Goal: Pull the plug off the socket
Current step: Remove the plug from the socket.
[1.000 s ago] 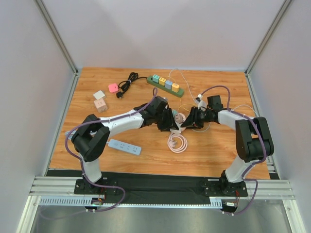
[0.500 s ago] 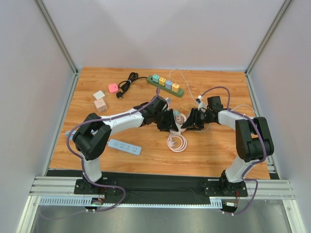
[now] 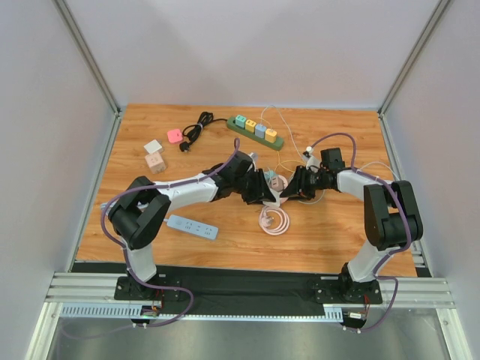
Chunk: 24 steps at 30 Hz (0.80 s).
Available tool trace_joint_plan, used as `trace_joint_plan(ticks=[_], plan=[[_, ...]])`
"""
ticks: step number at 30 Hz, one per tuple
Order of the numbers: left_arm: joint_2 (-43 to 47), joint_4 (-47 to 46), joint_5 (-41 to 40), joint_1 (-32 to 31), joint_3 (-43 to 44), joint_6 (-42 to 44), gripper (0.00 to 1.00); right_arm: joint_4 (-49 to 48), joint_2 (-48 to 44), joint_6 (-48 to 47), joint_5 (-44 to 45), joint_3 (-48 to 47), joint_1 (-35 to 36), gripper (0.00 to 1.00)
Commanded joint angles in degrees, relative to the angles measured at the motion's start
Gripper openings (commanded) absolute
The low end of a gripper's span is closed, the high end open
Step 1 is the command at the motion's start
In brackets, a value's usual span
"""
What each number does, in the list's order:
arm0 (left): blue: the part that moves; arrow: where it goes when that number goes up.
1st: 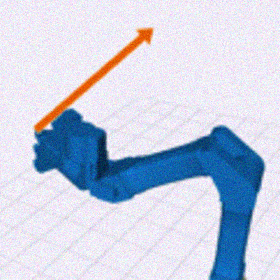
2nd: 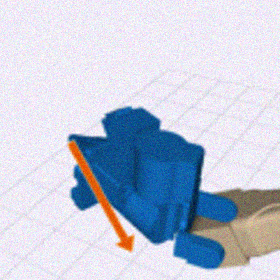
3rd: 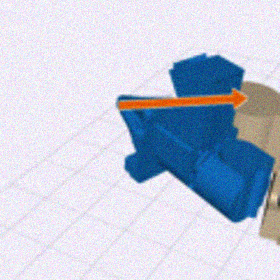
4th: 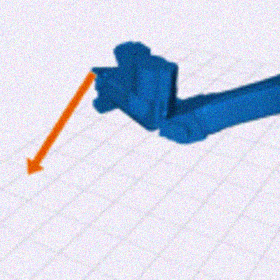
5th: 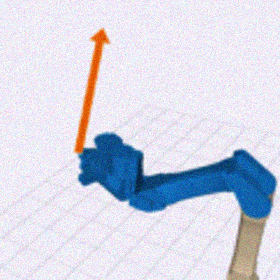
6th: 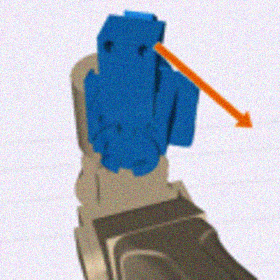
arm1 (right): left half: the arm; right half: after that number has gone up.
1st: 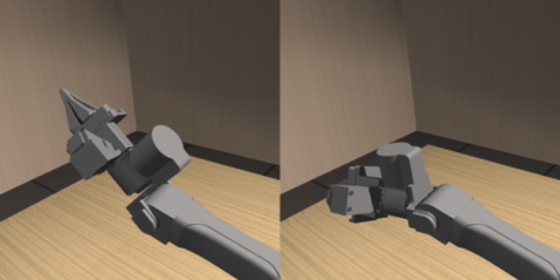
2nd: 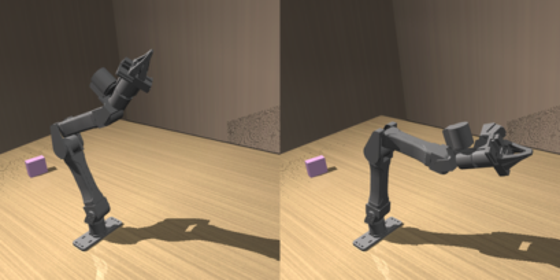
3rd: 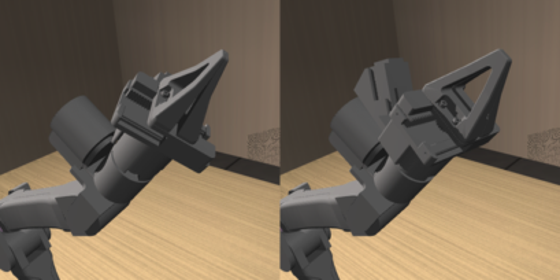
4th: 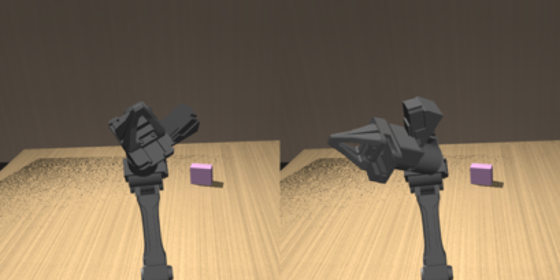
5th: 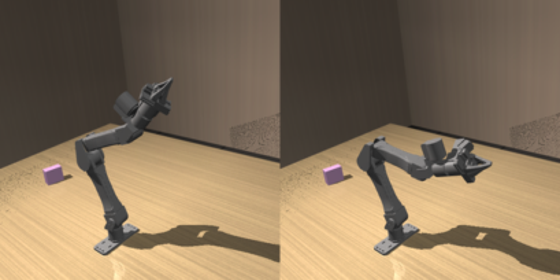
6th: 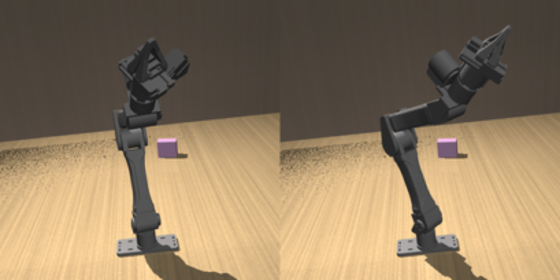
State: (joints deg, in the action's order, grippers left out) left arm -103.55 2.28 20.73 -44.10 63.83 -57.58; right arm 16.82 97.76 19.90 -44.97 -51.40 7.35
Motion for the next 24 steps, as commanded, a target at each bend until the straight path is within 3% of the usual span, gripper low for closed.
trace_joint_plan(ticks=[1,5,7,13,17,19,24], plan=[[0.37,6.4,5.73,-2.74,7.43,0.1,0.0,-3.99,1.56,-3.11,11.22,0.16,-1.91,0.0],[-2.88,23.5,-1.55,-4.94,20.41,3.26,0.0,-3.55,2.26,-3.38,11.4,-0.11,-1.91,0.0],[-4.03,24.96,-1.4,-5.3,21.95,4.58,0.0,-3.46,2.18,-3.29,11.57,-0.19,-1.9,0.0],[1.05,19.0,-0.35,-3.64,10.21,7.56,0.0,-3.46,1.91,-3.47,11.75,-0.11,-2.17,0.0],[5.1,2.08,10.26,0.14,-1.91,5.91,0.0,-3.37,2.26,-3.47,11.4,-0.2,-2.35,0.0],[5.72,-2.0,12.92,1.55,-5.02,5.64,0.0,-3.37,2.27,-3.38,11.4,-0.28,-2.35,0.0],[3.19,-4.57,16.1,1.91,-3.02,4.5,0.0,-3.55,2.44,-3.73,11.66,-0.11,-2.35,0.0]])
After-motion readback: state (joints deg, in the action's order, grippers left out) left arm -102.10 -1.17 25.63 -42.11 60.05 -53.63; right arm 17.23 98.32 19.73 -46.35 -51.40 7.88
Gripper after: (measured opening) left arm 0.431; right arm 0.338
